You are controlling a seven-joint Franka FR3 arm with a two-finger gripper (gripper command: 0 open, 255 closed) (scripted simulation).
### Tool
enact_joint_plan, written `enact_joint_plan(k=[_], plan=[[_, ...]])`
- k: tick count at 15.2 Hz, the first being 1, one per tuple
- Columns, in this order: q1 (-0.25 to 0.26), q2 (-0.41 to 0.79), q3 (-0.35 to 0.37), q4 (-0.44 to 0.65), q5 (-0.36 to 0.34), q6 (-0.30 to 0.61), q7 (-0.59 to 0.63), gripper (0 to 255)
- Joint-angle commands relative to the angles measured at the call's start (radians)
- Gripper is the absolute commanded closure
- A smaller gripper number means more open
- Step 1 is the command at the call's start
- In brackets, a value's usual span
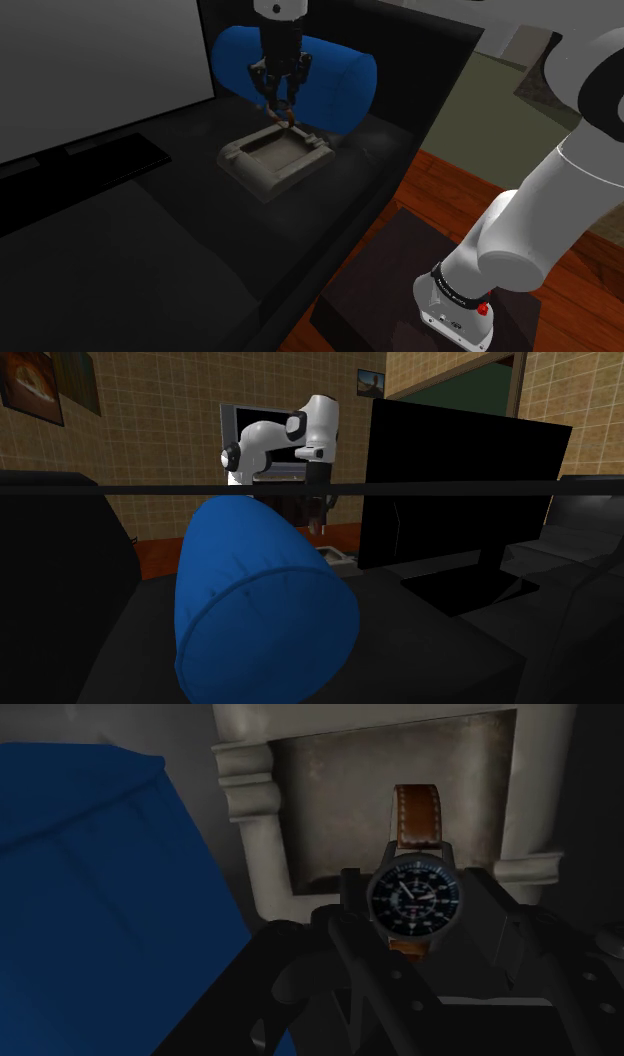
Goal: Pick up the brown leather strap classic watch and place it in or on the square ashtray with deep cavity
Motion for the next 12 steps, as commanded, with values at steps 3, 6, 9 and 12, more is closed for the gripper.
enact_joint_plan(k=[3,6,9,12], plan=[[-0.003,-0.017,-0.003,-0.074,0.005,0.059,-0.001,255],[-0.003,-0.023,-0.003,-0.122,0.007,0.100,0.001,255],[-0.004,-0.027,-0.004,-0.167,0.008,0.142,0.002,255],[-0.004,-0.029,-0.004,-0.207,0.008,0.180,0.004,255]])
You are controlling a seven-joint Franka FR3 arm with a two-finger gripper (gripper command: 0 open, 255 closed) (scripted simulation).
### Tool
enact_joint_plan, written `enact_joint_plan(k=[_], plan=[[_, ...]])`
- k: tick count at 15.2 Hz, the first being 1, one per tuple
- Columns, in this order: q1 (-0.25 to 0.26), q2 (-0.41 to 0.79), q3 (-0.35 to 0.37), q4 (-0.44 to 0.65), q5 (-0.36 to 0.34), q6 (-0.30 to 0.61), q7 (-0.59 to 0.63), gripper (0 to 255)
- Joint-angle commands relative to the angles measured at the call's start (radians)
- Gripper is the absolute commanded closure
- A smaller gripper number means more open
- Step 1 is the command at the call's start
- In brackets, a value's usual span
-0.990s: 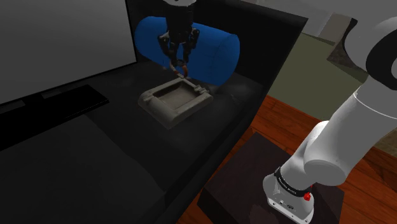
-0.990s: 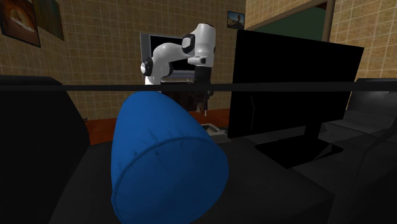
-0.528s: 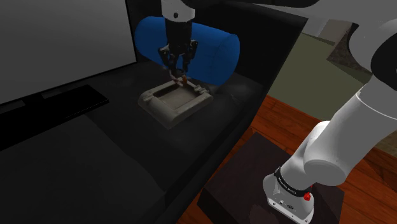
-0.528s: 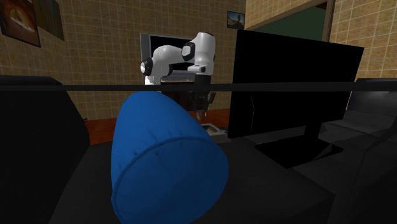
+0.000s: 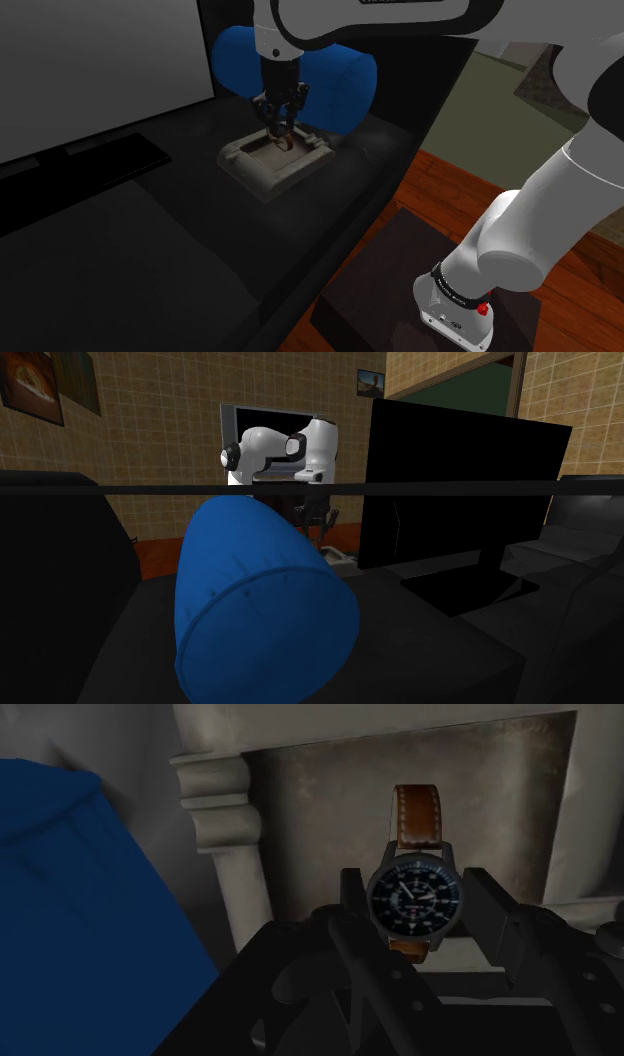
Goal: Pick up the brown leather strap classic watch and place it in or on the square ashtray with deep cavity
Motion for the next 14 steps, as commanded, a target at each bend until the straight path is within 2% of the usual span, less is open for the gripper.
enact_joint_plan(k=[1,7,8,13,14], plan=[[0.000,0.002,0.000,-0.012,-0.001,0.014,0.001,255],[0.000,0.002,0.000,-0.012,-0.001,0.014,0.001,255],[0.000,0.002,0.000,-0.012,-0.001,0.014,0.001,0],[0.000,0.002,0.000,-0.012,-0.001,0.013,0.001,0],[0.001,0.005,0.001,0.026,-0.001,-0.021,0.002,0]])
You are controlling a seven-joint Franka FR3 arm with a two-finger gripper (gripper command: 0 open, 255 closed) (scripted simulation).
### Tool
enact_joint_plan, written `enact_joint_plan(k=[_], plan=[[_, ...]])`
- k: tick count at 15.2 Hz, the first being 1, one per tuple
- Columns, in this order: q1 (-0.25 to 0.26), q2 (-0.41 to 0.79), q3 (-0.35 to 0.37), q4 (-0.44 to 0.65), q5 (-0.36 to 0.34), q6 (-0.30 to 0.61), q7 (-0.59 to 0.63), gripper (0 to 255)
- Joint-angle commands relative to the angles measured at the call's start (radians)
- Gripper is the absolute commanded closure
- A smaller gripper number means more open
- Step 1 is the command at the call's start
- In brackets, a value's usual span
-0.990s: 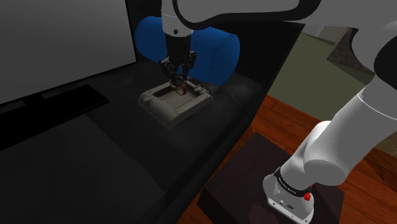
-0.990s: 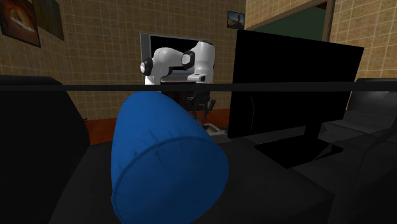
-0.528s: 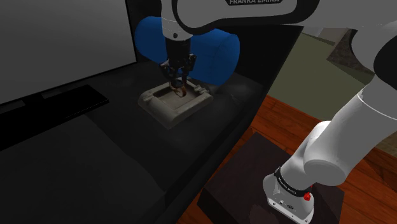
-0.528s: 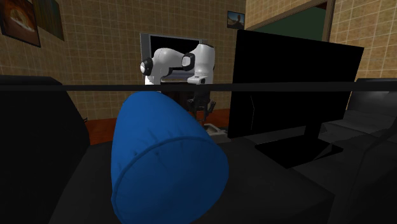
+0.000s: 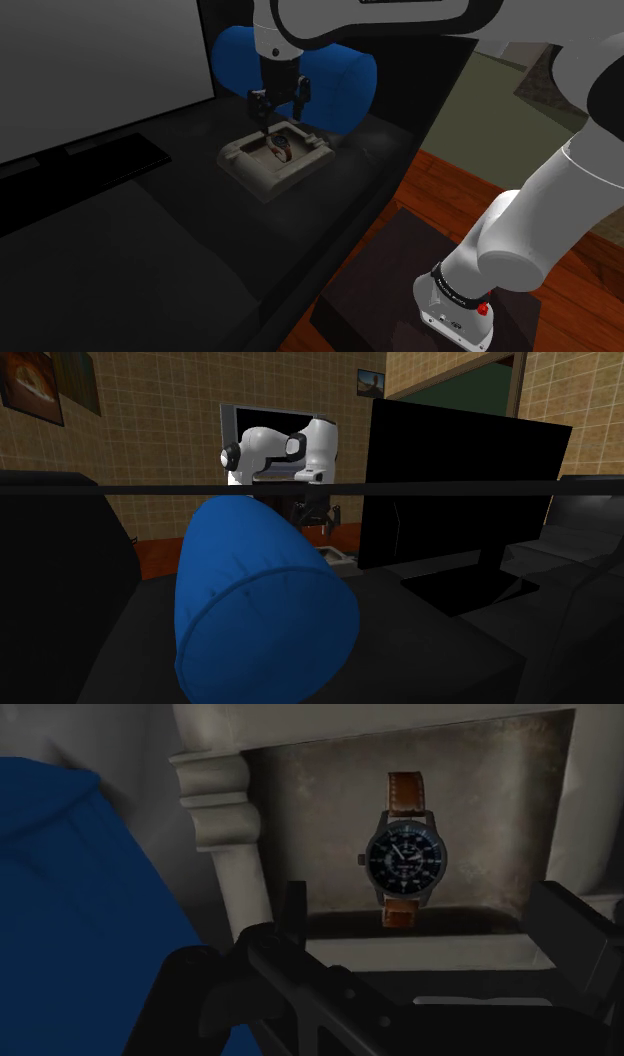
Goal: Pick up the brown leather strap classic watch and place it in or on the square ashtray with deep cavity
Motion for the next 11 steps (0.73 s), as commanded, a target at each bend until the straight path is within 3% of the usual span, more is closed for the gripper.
enact_joint_plan(k=[1,3,11], plan=[[0.003,0.007,0.003,0.060,-0.002,-0.054,0.002,0],[0.006,0.020,0.006,0.135,-0.005,-0.117,0.004,0],[0.006,0.020,0.006,0.135,-0.005,-0.116,0.004,0]])
